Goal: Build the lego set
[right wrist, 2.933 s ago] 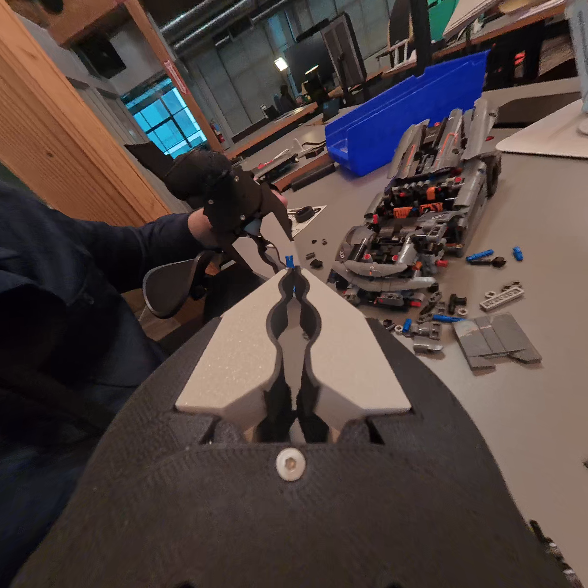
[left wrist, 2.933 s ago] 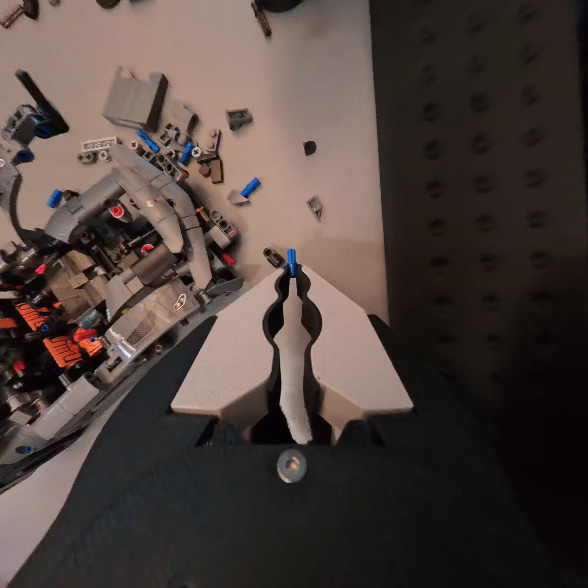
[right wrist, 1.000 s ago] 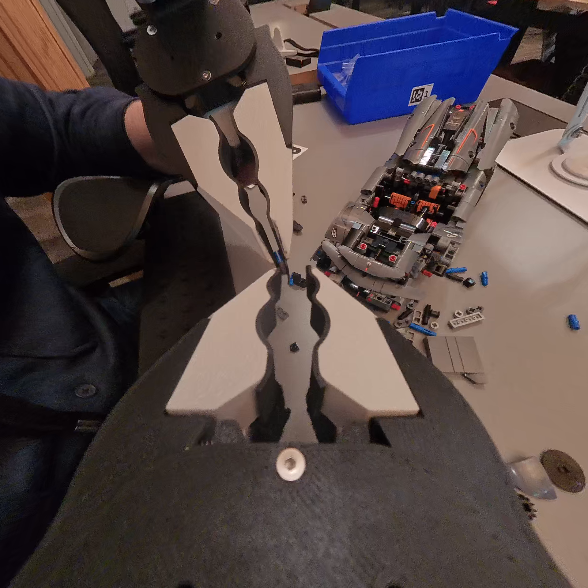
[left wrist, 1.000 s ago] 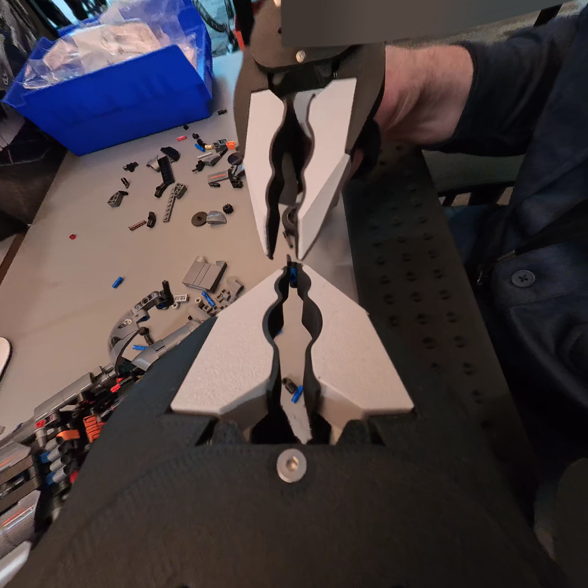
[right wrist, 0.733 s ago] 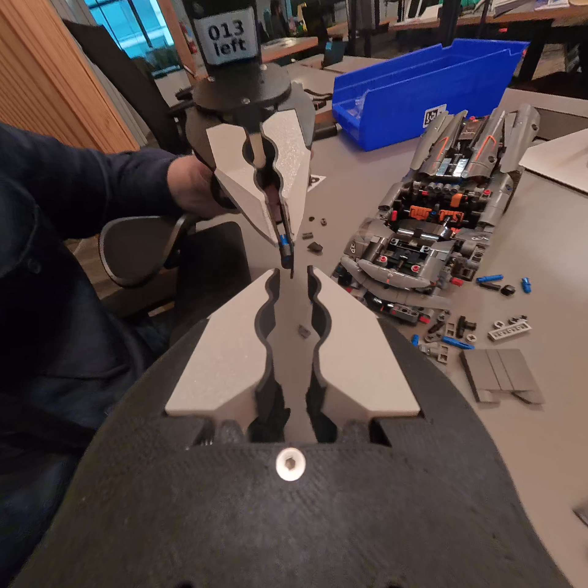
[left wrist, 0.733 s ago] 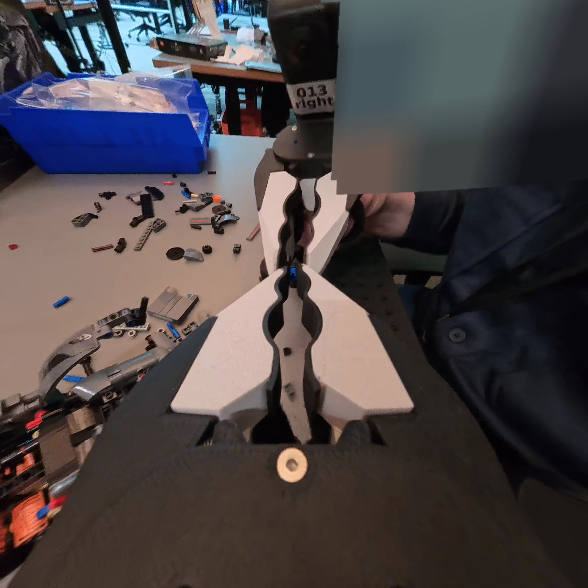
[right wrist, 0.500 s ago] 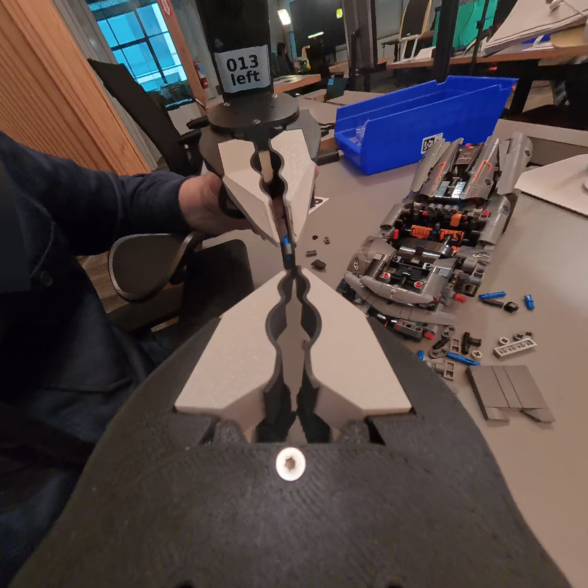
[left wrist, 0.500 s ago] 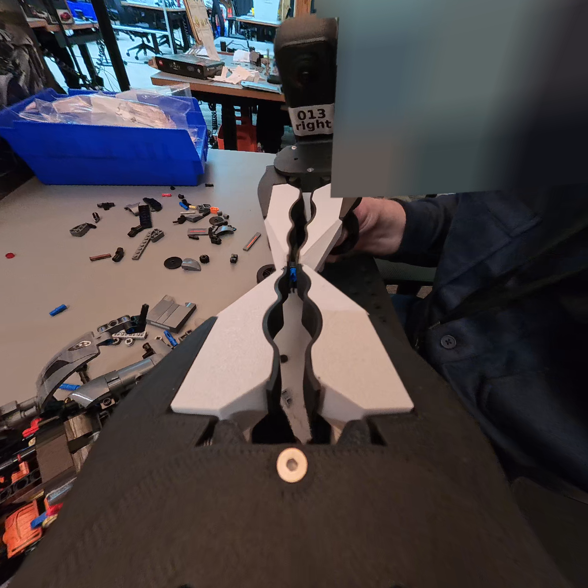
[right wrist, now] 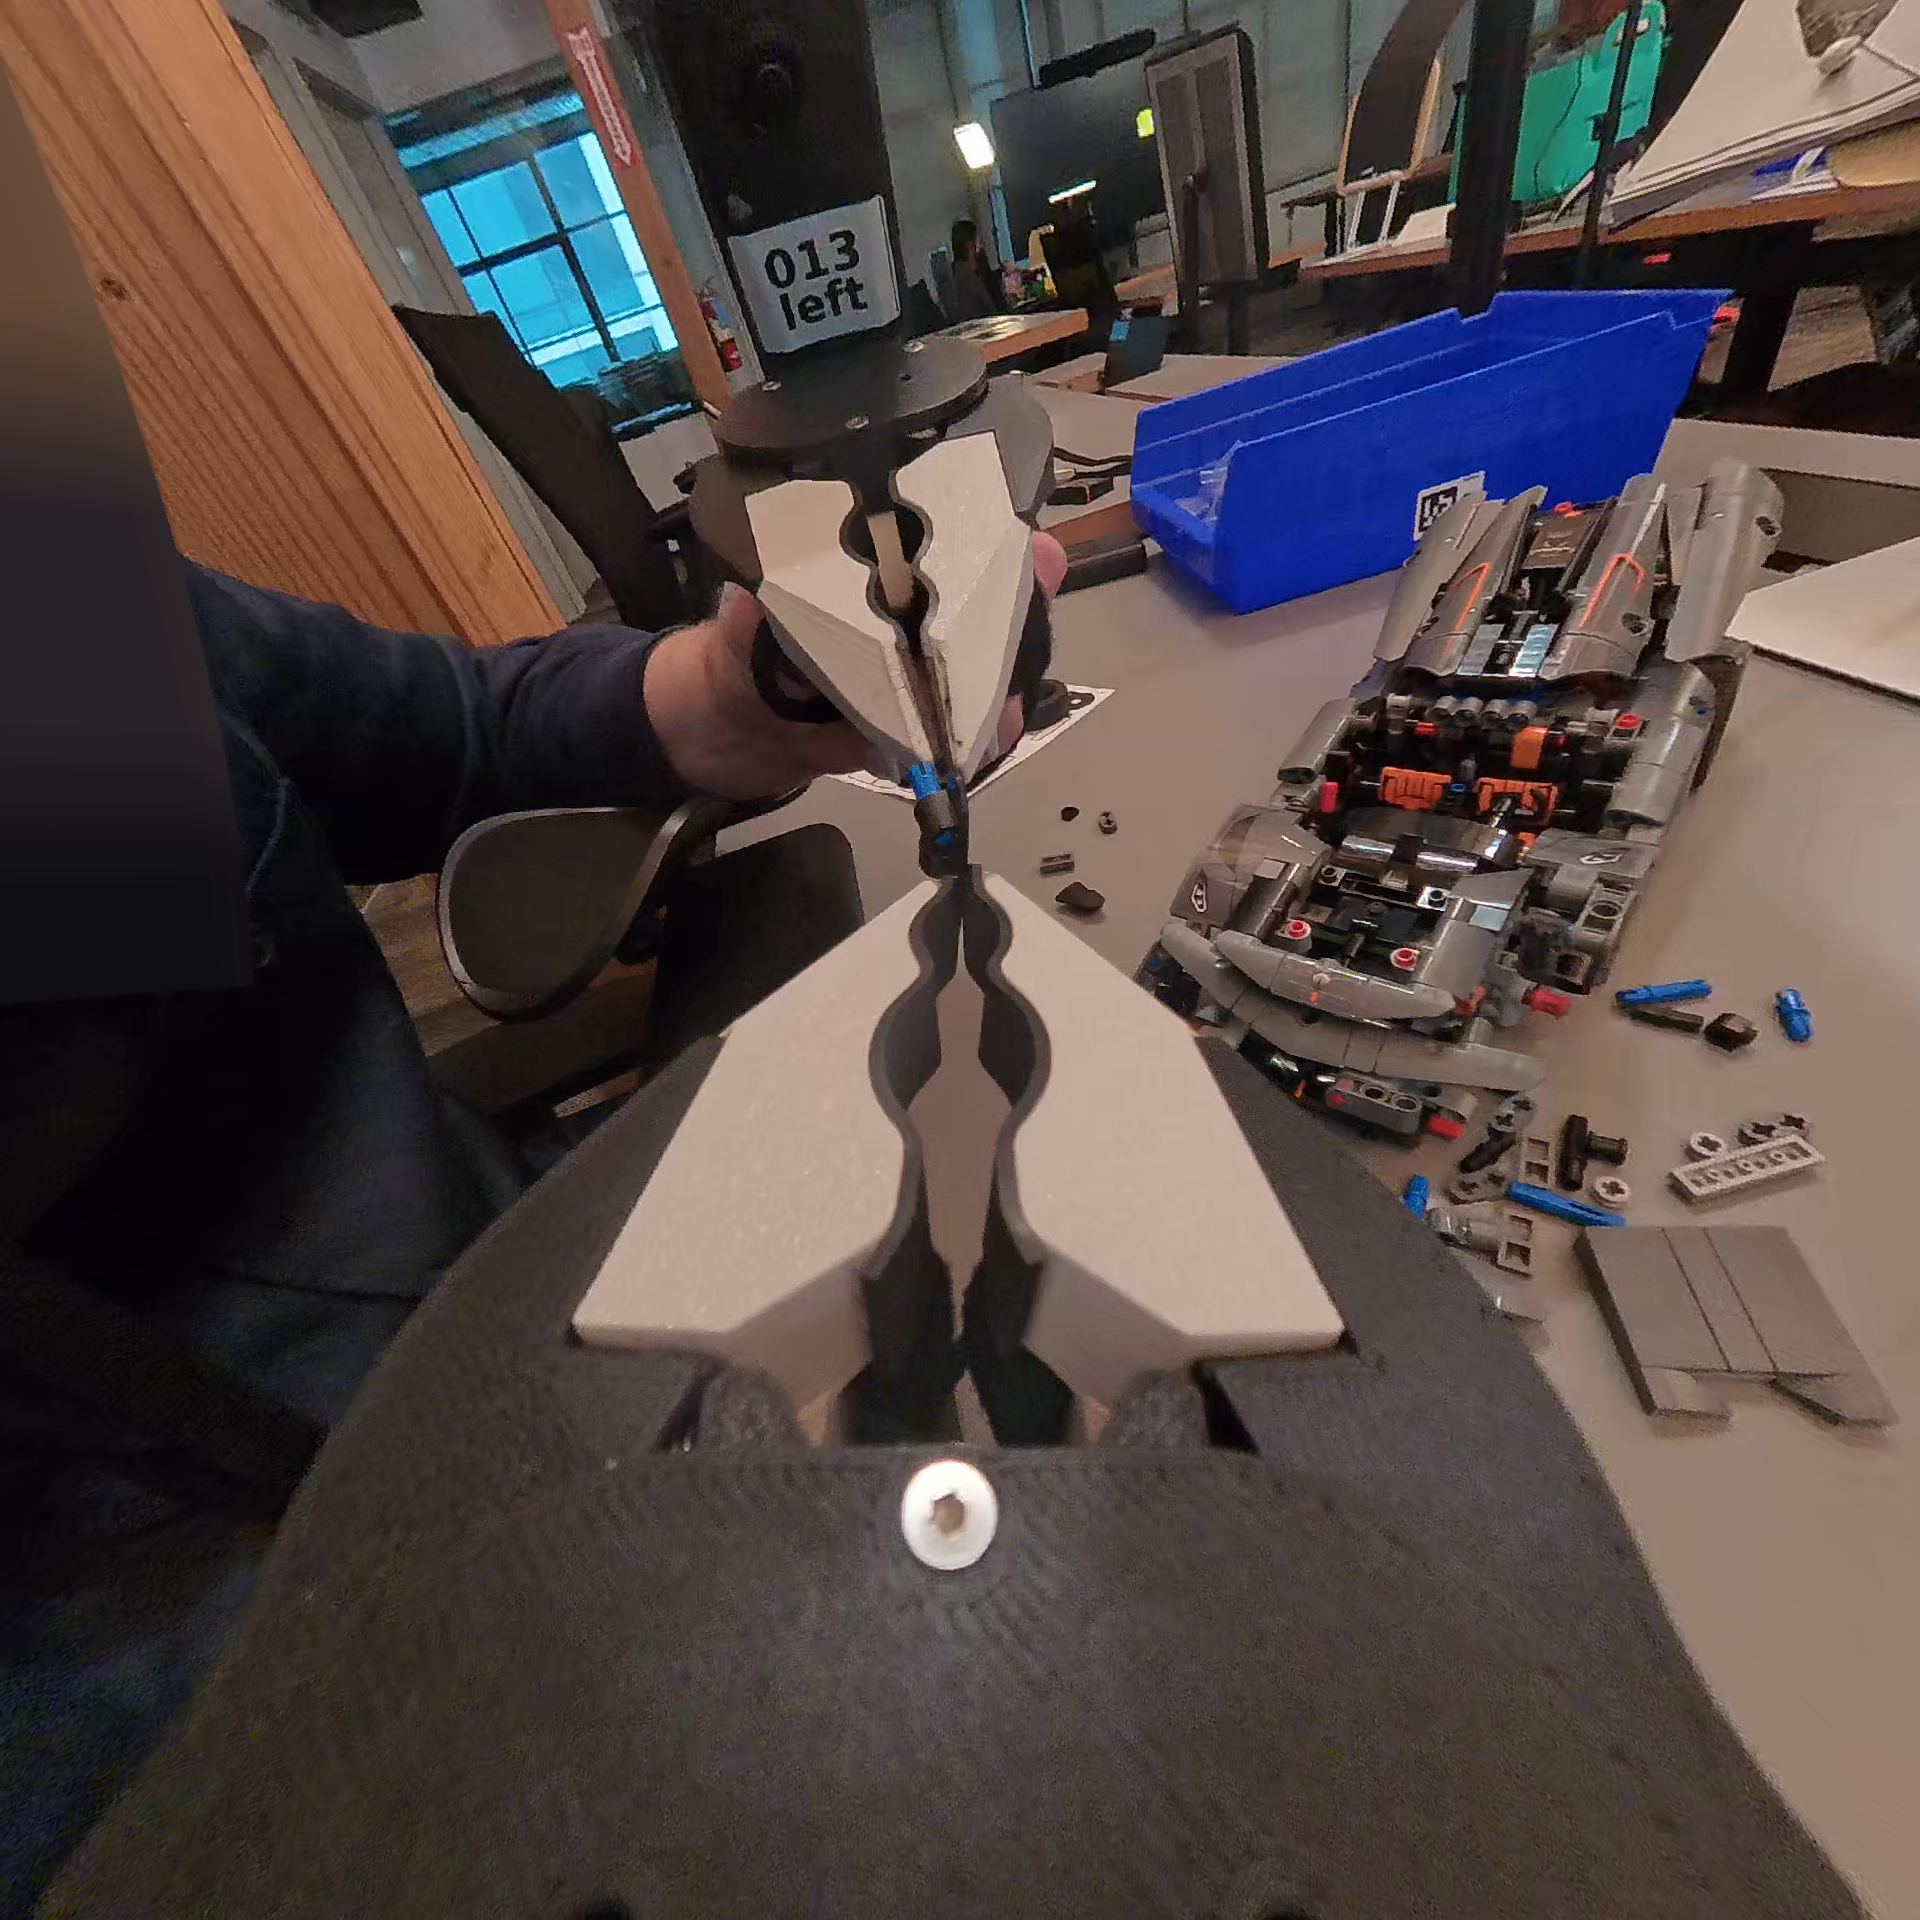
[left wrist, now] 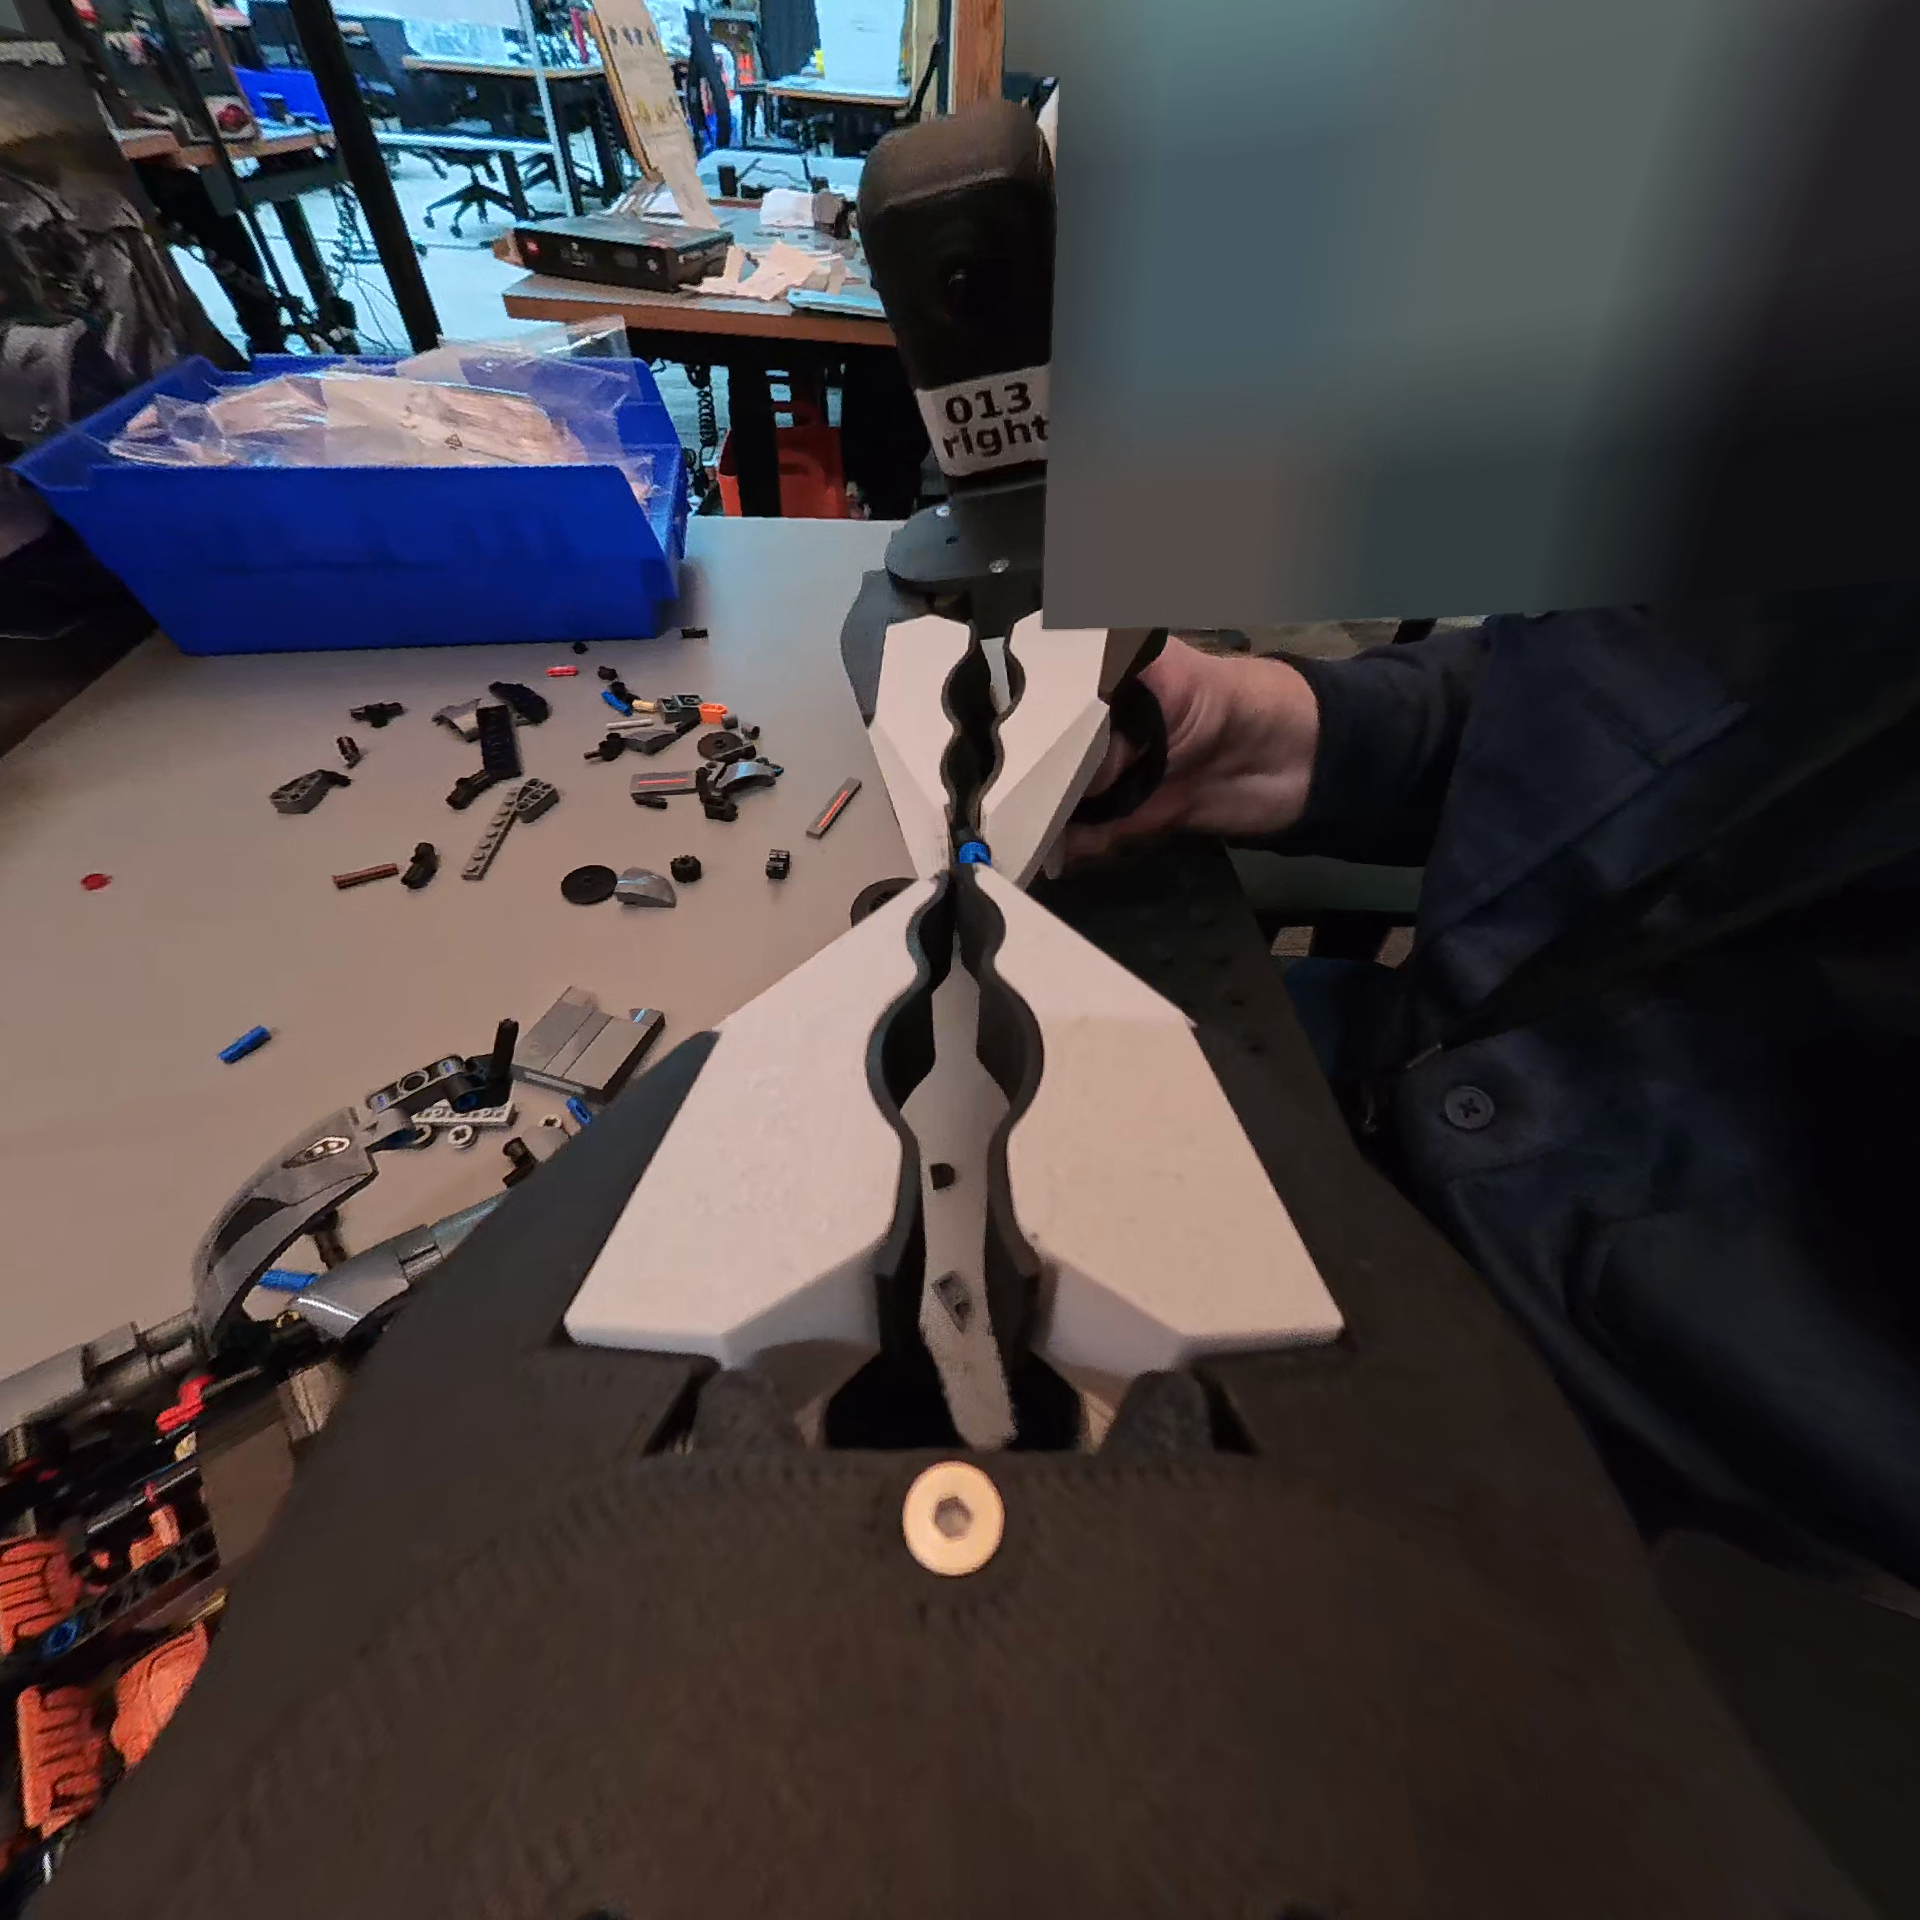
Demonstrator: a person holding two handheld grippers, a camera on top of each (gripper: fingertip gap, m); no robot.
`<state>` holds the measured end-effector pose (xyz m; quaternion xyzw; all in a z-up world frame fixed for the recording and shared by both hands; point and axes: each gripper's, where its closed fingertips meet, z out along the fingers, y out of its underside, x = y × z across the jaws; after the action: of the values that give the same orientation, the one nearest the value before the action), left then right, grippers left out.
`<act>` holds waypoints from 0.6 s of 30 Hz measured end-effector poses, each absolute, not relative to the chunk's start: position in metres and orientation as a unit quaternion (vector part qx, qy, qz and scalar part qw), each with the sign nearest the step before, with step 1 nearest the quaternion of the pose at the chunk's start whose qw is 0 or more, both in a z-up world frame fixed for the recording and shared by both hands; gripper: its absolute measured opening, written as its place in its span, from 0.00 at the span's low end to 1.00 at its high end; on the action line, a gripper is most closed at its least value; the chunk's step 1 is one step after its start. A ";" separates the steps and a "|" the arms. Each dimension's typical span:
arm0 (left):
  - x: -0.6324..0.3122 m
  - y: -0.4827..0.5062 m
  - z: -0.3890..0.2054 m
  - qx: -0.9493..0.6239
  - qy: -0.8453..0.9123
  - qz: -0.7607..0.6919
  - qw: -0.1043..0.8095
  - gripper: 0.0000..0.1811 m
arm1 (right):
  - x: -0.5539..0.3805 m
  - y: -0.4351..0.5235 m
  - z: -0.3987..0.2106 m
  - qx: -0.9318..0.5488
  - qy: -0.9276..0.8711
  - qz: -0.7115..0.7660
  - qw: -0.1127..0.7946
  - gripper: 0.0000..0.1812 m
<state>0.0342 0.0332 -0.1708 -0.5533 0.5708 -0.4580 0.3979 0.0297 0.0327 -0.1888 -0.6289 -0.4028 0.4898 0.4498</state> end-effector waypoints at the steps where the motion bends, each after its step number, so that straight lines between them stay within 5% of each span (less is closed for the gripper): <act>1: 0.034 0.033 -0.173 -0.555 0.575 -0.453 0.396 0.01 | 0.030 0.034 -0.189 -0.630 -0.402 0.487 0.451 0.00; 5: 0.037 0.029 -0.174 -0.554 0.579 -0.453 0.390 0.10 | 0.031 0.035 -0.191 -0.635 -0.407 0.474 0.454 0.00; 9: 0.040 0.029 -0.178 -0.556 0.589 -0.432 0.397 0.01 | 0.030 0.034 -0.192 -0.636 -0.411 0.470 0.454 0.00; 18: 0.041 0.030 -0.176 -0.556 0.587 -0.430 0.403 0.05 | 0.030 0.035 -0.193 -0.640 -0.415 0.458 0.456 0.00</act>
<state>0.0414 0.0302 -0.1758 -0.5558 0.5869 -0.4296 0.4026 0.0297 0.0352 -0.1927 -0.6400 -0.4153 0.4581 0.4561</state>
